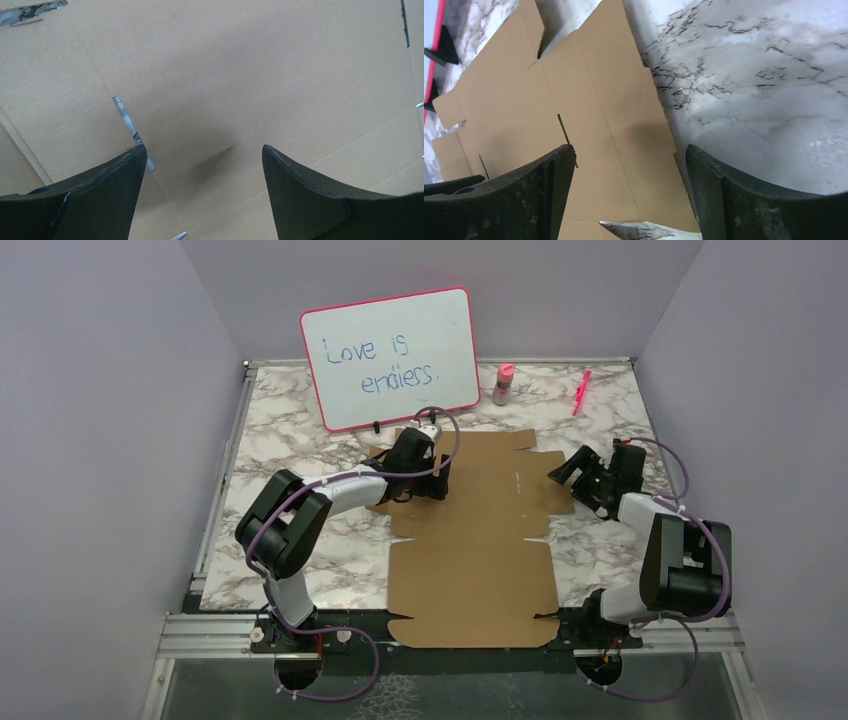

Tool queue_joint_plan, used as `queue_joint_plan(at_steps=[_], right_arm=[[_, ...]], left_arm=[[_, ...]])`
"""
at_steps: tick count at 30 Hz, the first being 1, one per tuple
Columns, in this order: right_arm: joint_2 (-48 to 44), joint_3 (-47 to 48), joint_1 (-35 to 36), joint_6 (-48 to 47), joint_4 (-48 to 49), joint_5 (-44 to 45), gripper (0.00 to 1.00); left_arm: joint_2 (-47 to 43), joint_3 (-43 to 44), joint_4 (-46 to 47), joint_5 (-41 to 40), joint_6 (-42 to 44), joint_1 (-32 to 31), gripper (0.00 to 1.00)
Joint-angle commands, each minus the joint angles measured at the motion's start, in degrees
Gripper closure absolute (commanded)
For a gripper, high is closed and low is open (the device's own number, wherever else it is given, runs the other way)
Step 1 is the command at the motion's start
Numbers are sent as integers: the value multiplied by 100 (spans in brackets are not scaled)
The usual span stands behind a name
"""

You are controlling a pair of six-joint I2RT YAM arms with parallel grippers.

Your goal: Fold the paper box

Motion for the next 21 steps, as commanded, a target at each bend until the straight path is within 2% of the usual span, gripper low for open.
queue_joint_plan(at_steps=[1, 5, 9, 15, 21], right_arm=[[142, -33, -7, -152, 232, -604, 18], [122, -44, -3, -360, 319, -979, 33], [10, -37, 47, -487, 326, -1148, 57], [-267, 267, 570, -915, -171, -701, 87], [-665, 491, 1173, -1311, -763, 255, 99]], left_arm=[[-49, -101, 195, 200, -14, 68, 14], [-76, -205, 198, 197, -29, 99, 14], [-88, -294, 310, 210, -40, 147, 14], [-121, -380, 319, 192, -47, 166, 14], [-54, -416, 357, 208, -67, 166, 14]])
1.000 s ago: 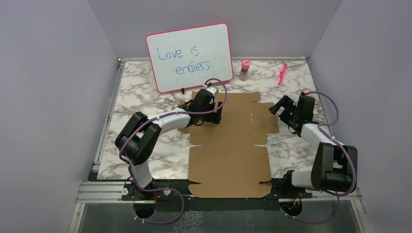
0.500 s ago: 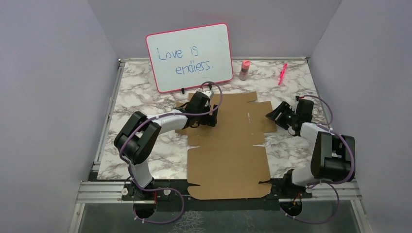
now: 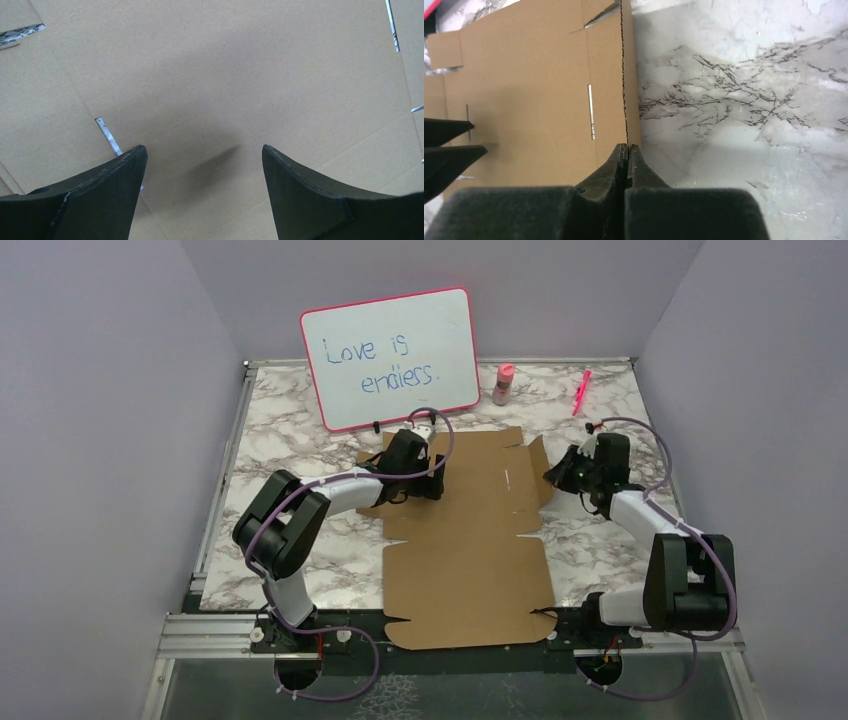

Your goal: Fold the paper box

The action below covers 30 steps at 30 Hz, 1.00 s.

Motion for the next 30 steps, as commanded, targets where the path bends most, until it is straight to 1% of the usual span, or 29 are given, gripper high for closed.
queue_joint_plan(at_steps=[1, 9, 13, 16, 23, 30], right_arm=[[-343, 282, 537, -374, -646, 716, 99], [-473, 646, 1590, -747, -1281, 2148, 99], [-469, 920, 2177, -880, -1642, 3084, 99], [-369, 1182, 2776, -951, -1919, 3836, 99], [291, 1839, 4082, -919, -2488, 5545, 99], [1269, 2506, 5050, -592, -3118, 6720, 99]], left_arm=[[-2, -141, 60, 170, -65, 15, 14], [85, -143, 102, 209, -93, 15, 14], [136, -134, 129, 232, -102, 15, 14], [190, -151, 170, 283, -124, 15, 14], [282, -221, 299, 392, -172, 15, 14], [249, -332, 478, 499, -231, 20, 14]])
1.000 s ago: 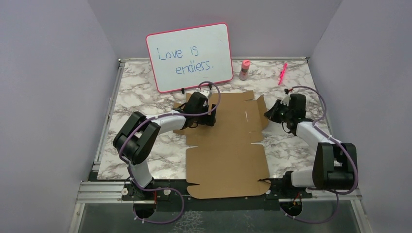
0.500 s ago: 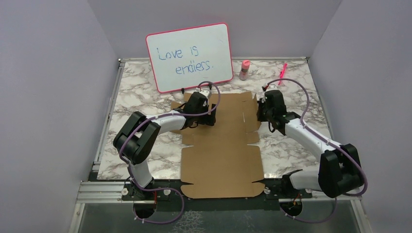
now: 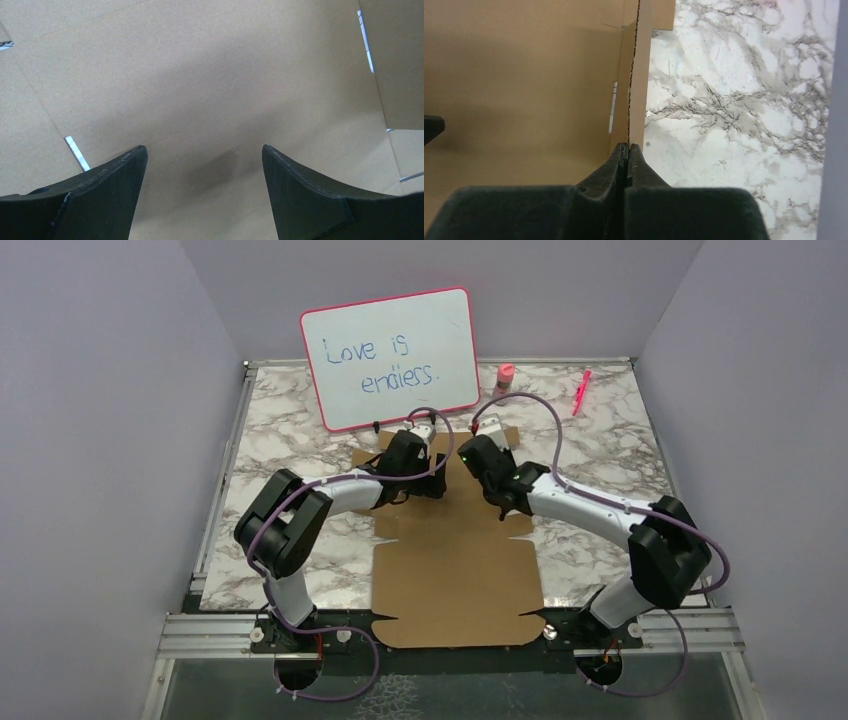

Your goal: Fold the paper box

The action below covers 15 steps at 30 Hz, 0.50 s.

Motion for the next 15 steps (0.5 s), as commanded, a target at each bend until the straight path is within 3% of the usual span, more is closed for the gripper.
queue_joint_plan(at_steps=[1, 7, 15], right_arm=[[652, 378, 586, 348, -736, 947, 99], [1099, 728, 1005, 531, -875, 994, 93], [722, 505, 1010, 588, -791, 972, 80]], left_arm=[[178, -245, 81, 422, -186, -5, 14], [124, -372, 293, 589, -279, 0, 14], [-87, -395, 355, 751, -269, 145, 14]])
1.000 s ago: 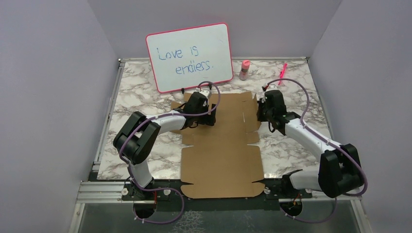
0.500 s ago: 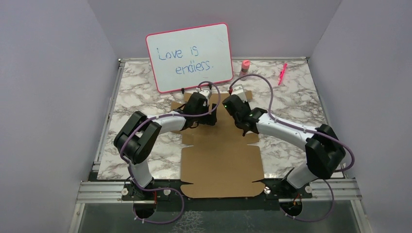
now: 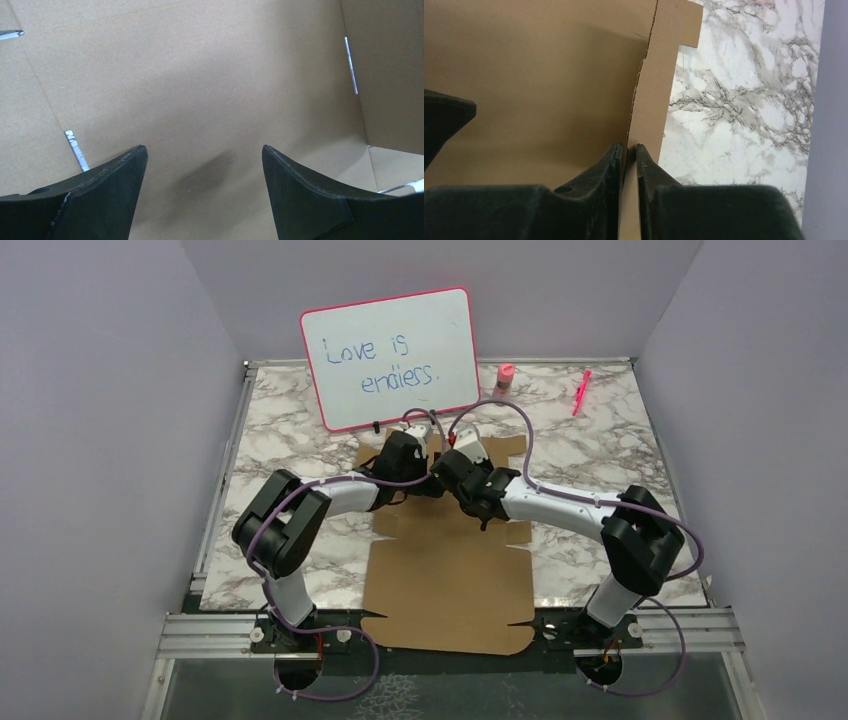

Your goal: Fold the paper box

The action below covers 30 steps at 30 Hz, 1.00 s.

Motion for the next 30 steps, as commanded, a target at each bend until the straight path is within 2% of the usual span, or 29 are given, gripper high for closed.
queue_joint_plan(at_steps=[1, 6, 11, 16, 20, 24, 30], right_arm=[[-307, -191, 130, 102, -168, -99, 78], [-646, -355, -82, -351, 68, -197, 68], [-1138, -390, -553, -999, 597, -946, 58], [-1515, -326, -1189, -1303, 988, -2297, 46], [-1546, -291, -1699, -1507, 1282, -3371, 32], [-1273, -143, -2157, -1749, 1506, -4538, 23], [-485, 332, -2855, -1975, 1938, -6446, 15]], left_arm=[[-96, -140, -205, 449, -81, 70, 14], [-483, -92, -280, 357, -80, 149, 14], [-1060, -90, -390, 20, -95, 214, 11], [-1539, -111, -477, -205, -212, 316, 10], [-1883, -268, -509, -403, -282, 379, 7], [-2131, -507, -600, -578, -309, 566, 5], [-2657, -911, -799, -510, -320, 1156, 4]])
